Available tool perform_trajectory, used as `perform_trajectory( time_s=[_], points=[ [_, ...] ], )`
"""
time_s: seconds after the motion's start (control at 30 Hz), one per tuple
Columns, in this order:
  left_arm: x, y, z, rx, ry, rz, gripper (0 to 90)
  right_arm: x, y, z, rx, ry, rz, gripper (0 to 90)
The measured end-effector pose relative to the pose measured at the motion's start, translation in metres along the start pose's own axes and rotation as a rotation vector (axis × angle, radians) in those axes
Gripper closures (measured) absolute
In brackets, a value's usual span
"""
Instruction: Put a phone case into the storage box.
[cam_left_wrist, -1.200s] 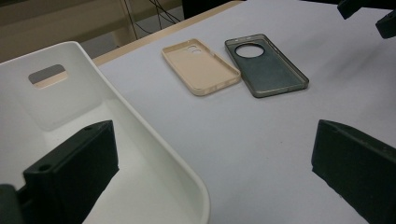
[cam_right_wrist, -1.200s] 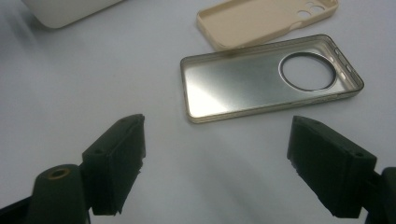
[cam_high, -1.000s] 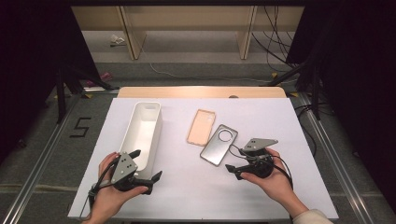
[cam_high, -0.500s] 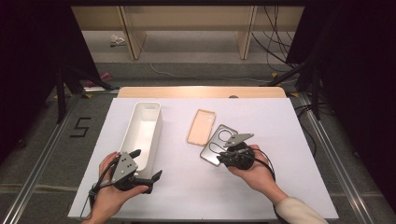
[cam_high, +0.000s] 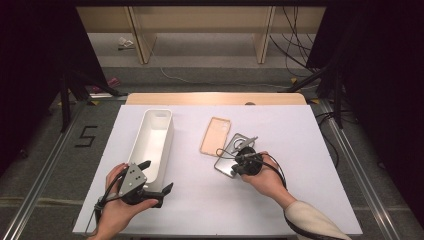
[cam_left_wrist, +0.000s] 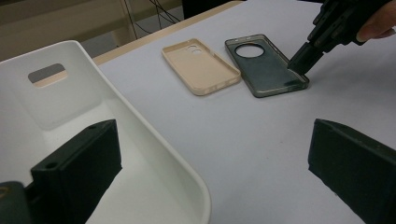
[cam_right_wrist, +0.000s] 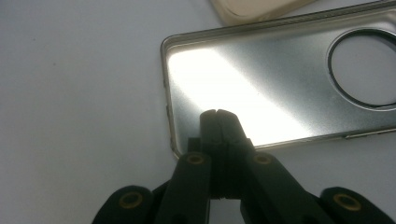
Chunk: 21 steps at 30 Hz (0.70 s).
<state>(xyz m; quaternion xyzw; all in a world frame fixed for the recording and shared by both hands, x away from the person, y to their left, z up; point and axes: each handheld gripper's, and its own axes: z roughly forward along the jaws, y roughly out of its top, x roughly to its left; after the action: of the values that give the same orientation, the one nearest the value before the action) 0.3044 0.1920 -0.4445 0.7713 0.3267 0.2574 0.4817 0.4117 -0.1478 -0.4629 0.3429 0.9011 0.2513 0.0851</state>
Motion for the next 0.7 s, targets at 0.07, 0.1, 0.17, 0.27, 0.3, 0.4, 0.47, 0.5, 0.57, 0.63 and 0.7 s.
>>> perform_trajectory(
  time_s=[0.07, 0.1, 0.17, 0.27, 0.3, 0.4, 0.47, 0.5, 0.57, 0.63, 0.7],
  points=[
    [-0.0001, 0.0001, -0.0001, 0.000, 0.000, 0.000, 2.1, 0.0003, 0.0001, 0.0001, 0.002, -0.003, -0.005, 90.0],
    [0.0000, 0.0001, -0.0002, 0.000, 0.000, 0.001, 2.2, 0.0010, 0.0004, 0.0000, 0.007, -0.005, -0.009, 90.0],
    [0.0001, 0.0000, -0.0001, 0.000, -0.001, 0.000, 2.3, 0.0009, 0.0006, -0.0002, 0.014, -0.007, -0.013, 90.0],
    [0.0002, -0.0002, 0.0001, 0.000, -0.002, -0.001, 2.3, 0.0005, 0.0009, -0.0008, 0.027, -0.010, -0.016, 90.0],
    [0.0002, -0.0002, 0.0001, 0.000, -0.002, -0.001, 2.4, 0.0005, 0.0009, -0.0008, 0.027, -0.010, -0.016, 90.0],
    [0.0002, -0.0001, -0.0002, 0.001, -0.002, 0.000, 2.4, 0.0010, 0.0013, -0.0021, 0.055, -0.031, -0.019, 90.0],
    [0.0003, -0.0001, -0.0005, 0.000, -0.002, 0.000, 2.4, 0.0005, 0.0011, -0.0030, 0.070, -0.040, -0.022, 90.0],
    [0.0003, -0.0001, -0.0008, -0.001, -0.001, 0.001, 2.4, 0.0002, 0.0009, -0.0034, 0.075, -0.044, -0.021, 90.0],
    [0.0004, 0.0000, -0.0012, -0.003, -0.001, 0.000, 2.4, -0.0012, 0.0001, -0.0042, 0.086, -0.053, -0.022, 90.0],
    [0.0005, 0.0000, -0.0014, -0.003, -0.001, -0.001, 2.5, -0.0021, -0.0003, -0.0047, 0.091, -0.059, -0.021, 90.0],
    [0.0009, 0.0001, -0.0017, -0.004, -0.001, -0.002, 2.5, -0.0046, -0.0016, -0.0061, 0.102, -0.065, -0.011, 90.0]
  ],
)
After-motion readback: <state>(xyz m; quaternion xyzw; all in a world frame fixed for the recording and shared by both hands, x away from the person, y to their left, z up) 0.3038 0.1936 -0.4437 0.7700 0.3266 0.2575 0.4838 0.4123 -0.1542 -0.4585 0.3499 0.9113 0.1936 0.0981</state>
